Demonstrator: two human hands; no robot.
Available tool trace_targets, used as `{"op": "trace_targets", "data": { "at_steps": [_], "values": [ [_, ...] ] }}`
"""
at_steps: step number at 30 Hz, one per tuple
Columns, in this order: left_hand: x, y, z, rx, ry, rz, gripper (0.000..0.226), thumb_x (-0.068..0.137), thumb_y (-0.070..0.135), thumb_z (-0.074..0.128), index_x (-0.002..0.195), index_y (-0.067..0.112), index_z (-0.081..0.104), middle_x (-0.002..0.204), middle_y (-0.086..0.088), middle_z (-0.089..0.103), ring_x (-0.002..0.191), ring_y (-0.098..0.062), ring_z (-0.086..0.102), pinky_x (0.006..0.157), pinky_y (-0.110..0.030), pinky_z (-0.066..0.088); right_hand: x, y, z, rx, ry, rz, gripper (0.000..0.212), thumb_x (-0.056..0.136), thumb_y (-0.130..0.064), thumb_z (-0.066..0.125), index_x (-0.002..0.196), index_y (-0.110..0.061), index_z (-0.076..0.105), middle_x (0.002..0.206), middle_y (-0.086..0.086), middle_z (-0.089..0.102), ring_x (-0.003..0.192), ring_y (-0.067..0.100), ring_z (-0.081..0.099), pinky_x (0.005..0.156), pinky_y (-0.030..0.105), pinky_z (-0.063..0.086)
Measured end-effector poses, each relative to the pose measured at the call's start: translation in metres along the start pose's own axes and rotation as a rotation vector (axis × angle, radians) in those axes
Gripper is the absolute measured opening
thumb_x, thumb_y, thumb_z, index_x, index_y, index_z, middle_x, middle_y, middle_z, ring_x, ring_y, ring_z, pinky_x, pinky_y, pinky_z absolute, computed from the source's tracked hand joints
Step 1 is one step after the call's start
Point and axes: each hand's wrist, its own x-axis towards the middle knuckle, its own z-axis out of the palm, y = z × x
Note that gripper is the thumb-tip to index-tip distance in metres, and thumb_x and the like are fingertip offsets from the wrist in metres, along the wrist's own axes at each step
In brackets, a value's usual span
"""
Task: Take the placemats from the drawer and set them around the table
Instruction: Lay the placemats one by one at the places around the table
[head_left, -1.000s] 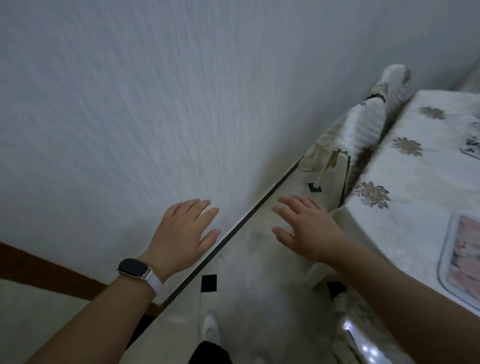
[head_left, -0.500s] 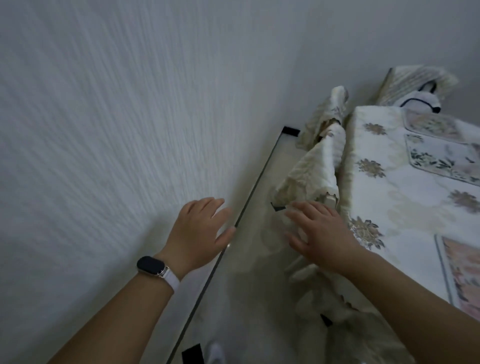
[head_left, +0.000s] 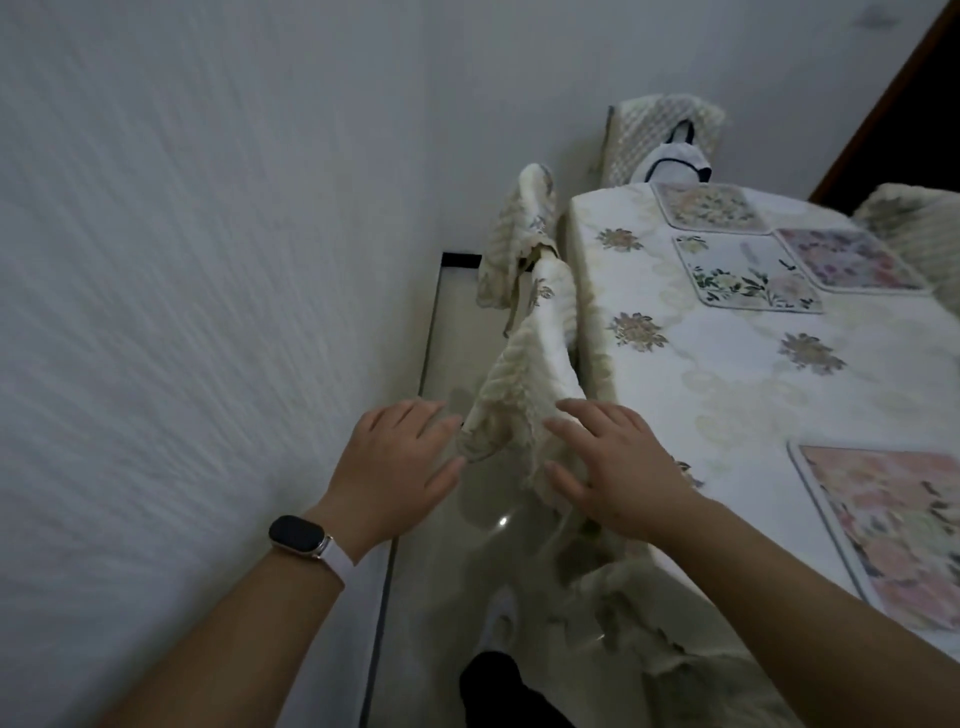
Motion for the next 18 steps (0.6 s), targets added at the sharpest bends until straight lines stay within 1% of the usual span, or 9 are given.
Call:
{"op": "trace_targets", "data": {
  "at_steps": [5,10,14,18],
  "values": [
    [0.084,-0.033,0.02,0.025,-0.067,0.022,0.047,0.09,0.047,0.046,0.121,0.016,0.064,0.122,-0.008,0.063,0.113,-0.028,0.057,0.092,-0.043,0.045,0.079,0.047,0.023,0.068,0.005,0.039,0.053,0.091,-0.057,0.038,0.132,-0.026,0.054,0.141,0.0,0.051,0.13,0.022,0.045,0.107,0.04,0.033],
    [0.178,-0.057,0.031,0.052,-0.09,0.094,0.046,0.089,0.045,0.046,0.12,0.015,0.063,0.122,-0.009,0.063,0.112,-0.027,0.056,0.092,-0.043,0.044,0.142,0.103,0.026,0.096,0.008,0.097,0.051,0.091,-0.055,0.041,0.131,-0.026,0.054,0.14,0.001,0.052,0.127,0.023,0.048,0.105,0.041,0.035],
    [0.242,-0.055,0.042,0.051,-0.097,0.148,0.047,0.09,0.048,0.045,0.119,0.016,0.063,0.122,-0.006,0.062,0.113,-0.027,0.055,0.092,-0.042,0.044,0.17,0.148,0.019,0.092,0.008,0.146,0.053,0.09,-0.057,0.04,0.13,-0.025,0.054,0.139,0.001,0.052,0.127,0.023,0.047,0.105,0.041,0.035],
    [0.294,-0.037,0.057,0.066,-0.114,0.26,0.047,0.089,0.048,0.043,0.117,0.018,0.064,0.12,-0.004,0.064,0.109,-0.025,0.057,0.091,-0.04,0.042,0.167,0.187,0.009,0.102,0.07,0.256,0.05,0.088,-0.054,0.042,0.122,-0.023,0.06,0.132,0.002,0.057,0.122,0.026,0.052,0.101,0.043,0.04]
  ]
}}
